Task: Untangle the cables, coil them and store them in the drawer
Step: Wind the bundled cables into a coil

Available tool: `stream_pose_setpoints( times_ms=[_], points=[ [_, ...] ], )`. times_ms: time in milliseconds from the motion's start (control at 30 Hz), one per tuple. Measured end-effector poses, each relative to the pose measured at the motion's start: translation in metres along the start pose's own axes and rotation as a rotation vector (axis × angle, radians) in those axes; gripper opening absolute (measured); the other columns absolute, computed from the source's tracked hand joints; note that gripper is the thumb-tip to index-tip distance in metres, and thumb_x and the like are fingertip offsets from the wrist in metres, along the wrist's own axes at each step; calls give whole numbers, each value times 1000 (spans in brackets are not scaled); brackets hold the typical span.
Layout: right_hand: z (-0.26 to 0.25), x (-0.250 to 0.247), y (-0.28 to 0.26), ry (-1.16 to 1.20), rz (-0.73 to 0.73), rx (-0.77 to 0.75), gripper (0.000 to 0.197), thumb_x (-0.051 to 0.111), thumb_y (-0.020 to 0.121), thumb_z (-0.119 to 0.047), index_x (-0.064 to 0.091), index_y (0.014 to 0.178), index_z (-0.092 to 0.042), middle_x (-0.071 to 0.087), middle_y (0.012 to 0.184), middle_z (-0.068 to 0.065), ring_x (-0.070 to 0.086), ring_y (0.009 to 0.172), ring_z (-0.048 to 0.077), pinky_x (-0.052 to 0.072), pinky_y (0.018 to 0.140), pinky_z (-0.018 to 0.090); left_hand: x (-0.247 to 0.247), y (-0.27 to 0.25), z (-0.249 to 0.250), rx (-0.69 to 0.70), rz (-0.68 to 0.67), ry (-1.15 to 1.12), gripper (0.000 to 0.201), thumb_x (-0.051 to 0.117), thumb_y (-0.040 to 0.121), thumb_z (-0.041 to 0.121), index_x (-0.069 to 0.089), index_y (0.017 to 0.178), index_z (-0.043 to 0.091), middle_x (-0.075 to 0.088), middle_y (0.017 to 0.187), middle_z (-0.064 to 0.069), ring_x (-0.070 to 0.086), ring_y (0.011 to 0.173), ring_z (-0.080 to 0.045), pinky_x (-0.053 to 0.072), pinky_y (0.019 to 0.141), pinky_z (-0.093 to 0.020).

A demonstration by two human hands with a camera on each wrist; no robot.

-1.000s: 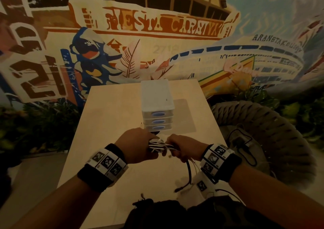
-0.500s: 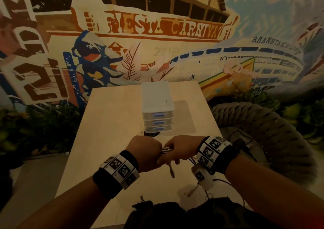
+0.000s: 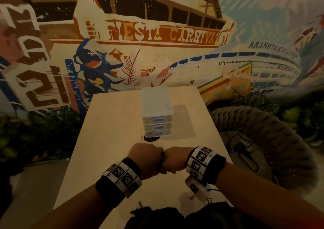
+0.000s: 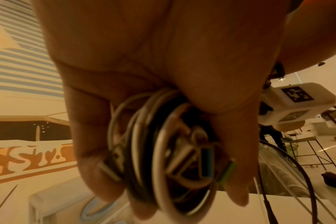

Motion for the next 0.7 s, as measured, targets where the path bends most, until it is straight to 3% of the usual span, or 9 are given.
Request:
stream_pose_setpoints(
  times_ms=[133,267,433,533,600,700],
  points=[
    [-3,-12,-14,44,43,-55,19,53,98,-23,65,96,-10,57,76,1,50,69,15,44,73,28,-12,-5,-10,19,137,-114,63,63,86,59,40,138,30,68,111,5,67,97,-22,56,77,-34],
    [-1,-21,-17,95,87,-66,16,57,93,-21,65,93,-7,56,75,3,48,67,17,44,71,30,-23,-11,-14,23,189,-198,74,65,88,51,30,150,30,63,127,4,64,108,-22,55,85,-34],
    [-4,-23,-13,89,128,-78,14,61,91,-21,65,88,-9,62,76,4,52,64,16,43,62,25,-19,-8,-15,-34,62,-164,33,66,89,33,59,119,22,68,111,0,65,99,-23,51,80,-33],
    [-1,-19,-9,107,117,-67,24,72,84,-34,75,90,-11,74,83,3,63,68,14,50,68,25,-15,-7,-10,-21,-5,-102,26,68,88,33,65,111,21,71,101,1,68,92,-21,52,75,-31],
    [-2,-18,-10,175,105,-86,26,77,80,-40,76,94,-19,73,80,-4,66,68,11,51,69,24,-12,-7,-7,-11,-33,-88,22,68,87,35,69,104,21,72,94,2,68,86,-19,51,70,-29],
    [-3,-18,-7,142,131,-70,27,72,86,-35,76,101,-12,74,87,1,64,67,14,48,64,24,-10,-4,-9,-20,-60,-79,16,67,88,31,71,99,21,71,90,2,67,84,-19,50,69,-29]
  ],
)
Point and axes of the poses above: each hand's wrist, its own y-axis towards the middle knuckle, its own x-axis out of the palm, z = x × y, the point moved 10 cm from there along y, towards the middle knuckle
